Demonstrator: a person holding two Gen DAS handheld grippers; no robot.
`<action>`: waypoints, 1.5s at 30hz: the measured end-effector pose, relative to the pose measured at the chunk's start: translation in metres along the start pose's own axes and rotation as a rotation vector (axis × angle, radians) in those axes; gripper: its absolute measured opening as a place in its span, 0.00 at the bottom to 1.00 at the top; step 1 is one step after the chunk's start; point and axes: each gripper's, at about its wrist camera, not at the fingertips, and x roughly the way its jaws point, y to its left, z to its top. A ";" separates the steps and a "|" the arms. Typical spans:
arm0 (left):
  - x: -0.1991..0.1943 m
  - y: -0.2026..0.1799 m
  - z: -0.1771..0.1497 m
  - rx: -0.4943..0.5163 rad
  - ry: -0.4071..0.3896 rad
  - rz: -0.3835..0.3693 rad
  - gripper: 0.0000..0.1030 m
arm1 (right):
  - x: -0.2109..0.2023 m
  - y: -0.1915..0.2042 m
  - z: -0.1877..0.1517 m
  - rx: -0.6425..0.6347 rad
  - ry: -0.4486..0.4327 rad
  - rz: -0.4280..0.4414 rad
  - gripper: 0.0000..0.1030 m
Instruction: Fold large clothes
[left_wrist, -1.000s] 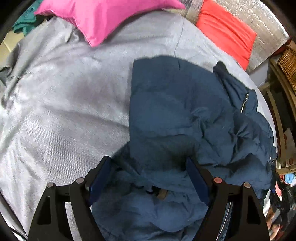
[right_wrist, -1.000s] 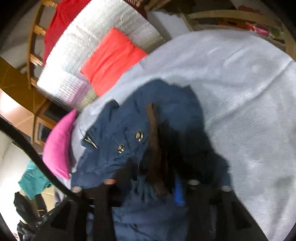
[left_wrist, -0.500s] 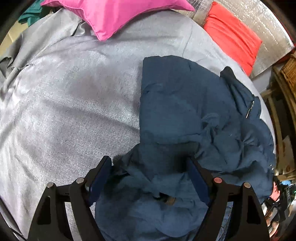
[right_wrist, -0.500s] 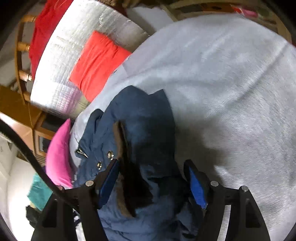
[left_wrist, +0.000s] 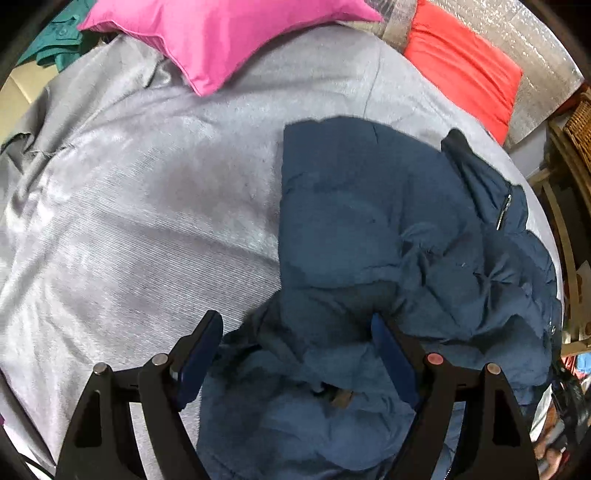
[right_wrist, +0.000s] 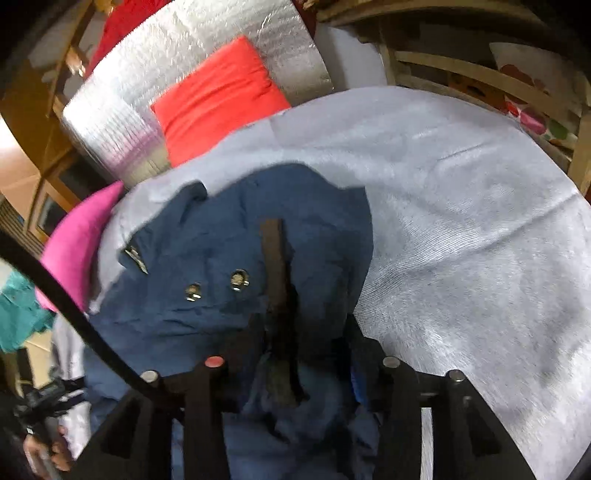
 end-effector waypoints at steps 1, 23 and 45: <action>-0.006 0.001 0.000 0.004 -0.016 0.004 0.80 | -0.008 -0.002 0.000 0.013 -0.019 0.009 0.53; 0.009 -0.077 -0.036 0.271 -0.005 -0.042 0.86 | 0.027 0.052 -0.043 0.089 0.225 0.256 0.28; 0.007 0.032 -0.053 -0.331 0.109 -0.509 0.85 | 0.034 0.011 -0.060 0.494 0.142 0.431 0.61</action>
